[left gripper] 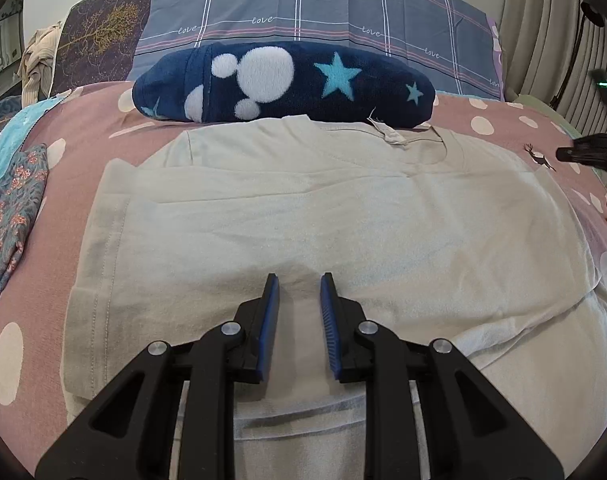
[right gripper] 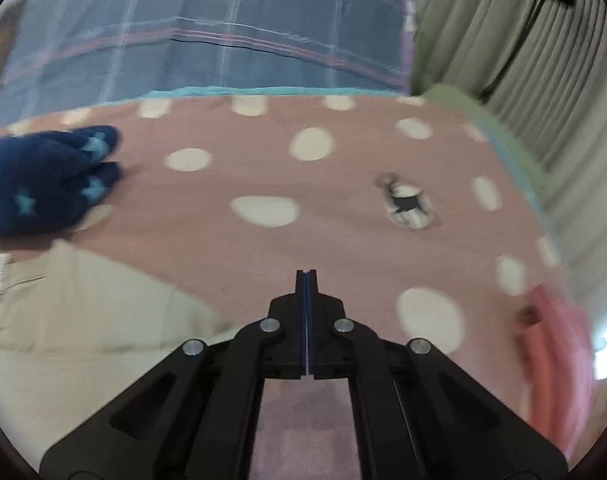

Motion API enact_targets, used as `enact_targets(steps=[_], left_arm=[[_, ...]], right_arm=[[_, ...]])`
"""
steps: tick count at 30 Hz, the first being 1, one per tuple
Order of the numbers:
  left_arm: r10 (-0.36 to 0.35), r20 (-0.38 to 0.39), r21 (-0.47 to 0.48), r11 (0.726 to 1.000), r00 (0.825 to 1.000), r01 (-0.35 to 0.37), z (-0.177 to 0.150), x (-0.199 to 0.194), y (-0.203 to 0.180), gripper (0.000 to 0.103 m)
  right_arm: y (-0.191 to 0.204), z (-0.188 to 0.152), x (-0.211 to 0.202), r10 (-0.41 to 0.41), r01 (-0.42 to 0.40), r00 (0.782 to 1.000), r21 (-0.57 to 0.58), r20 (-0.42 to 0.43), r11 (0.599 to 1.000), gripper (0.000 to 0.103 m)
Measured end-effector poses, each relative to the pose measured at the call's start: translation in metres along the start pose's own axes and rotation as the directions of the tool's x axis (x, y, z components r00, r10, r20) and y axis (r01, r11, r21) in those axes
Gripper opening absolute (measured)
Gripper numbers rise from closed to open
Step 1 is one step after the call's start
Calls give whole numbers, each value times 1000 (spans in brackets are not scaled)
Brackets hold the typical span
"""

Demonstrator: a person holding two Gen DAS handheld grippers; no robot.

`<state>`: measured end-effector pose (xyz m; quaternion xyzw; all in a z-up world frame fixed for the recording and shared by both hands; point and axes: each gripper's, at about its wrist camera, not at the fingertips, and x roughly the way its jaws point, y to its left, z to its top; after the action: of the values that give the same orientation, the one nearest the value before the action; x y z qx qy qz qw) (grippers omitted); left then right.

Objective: Fold small clothes

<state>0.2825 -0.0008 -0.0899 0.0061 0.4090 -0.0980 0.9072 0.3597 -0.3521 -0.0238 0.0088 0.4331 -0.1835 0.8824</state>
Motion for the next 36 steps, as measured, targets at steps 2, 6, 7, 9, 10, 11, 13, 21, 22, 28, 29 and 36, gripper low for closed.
enact_targets(steps=[2,6,7,9,10,11,13,21,22,28,29,36], left_arm=[[2,0,1,1000,1000,-2,0,0,0,23],[-1,0,-1,1000,1000,1,0,0,0,23],[-1,0,-1,1000,1000,1,0,0,0,23],[-4,1,-1,1000,1000,4,0,0,0,23],[-4,1,0,1000,1000,4,-1,0,0,23],[-7,2,-4,1000,1000,7,-1,-1,1,23],[-17,1,-14,1000,1000,17,-1,-1,2,23],[-27,4,-17,999,1000,27,0,-1,2,24],[-38,7,-25,999,999,39,0,-2,3,25],[-84,8,10,996,996,84,-7,-30,6,28],[-81,11,20,997,997,81,-9,-40,7,28],[-15,20,41,999,1000,14,-80,-122,41,51]], right_arm=[[-1,-20,-26,226,-226,974,22,-8,974,0],[5,-76,-66,466,-468,882,-27,-67,883,1],[7,-91,-67,455,-460,886,-52,-88,886,1],[2,-118,-49,267,-283,956,-139,-124,949,0],[-5,-127,-41,275,-286,957,-157,-89,945,0],[-12,-129,-44,293,-300,953,-127,-75,945,0],[-24,-131,-64,306,-307,952,-56,-22,950,0],[-10,-157,-58,255,-257,966,-183,-36,949,0],[-15,-160,-59,272,-272,962,-133,-19,953,0],[-18,-178,-93,355,-355,935,-56,-5,933,10],[-25,-185,-100,370,-370,929,-55,-8,927,14],[-86,-242,-141,415,-414,910,56,-4,909,25]])
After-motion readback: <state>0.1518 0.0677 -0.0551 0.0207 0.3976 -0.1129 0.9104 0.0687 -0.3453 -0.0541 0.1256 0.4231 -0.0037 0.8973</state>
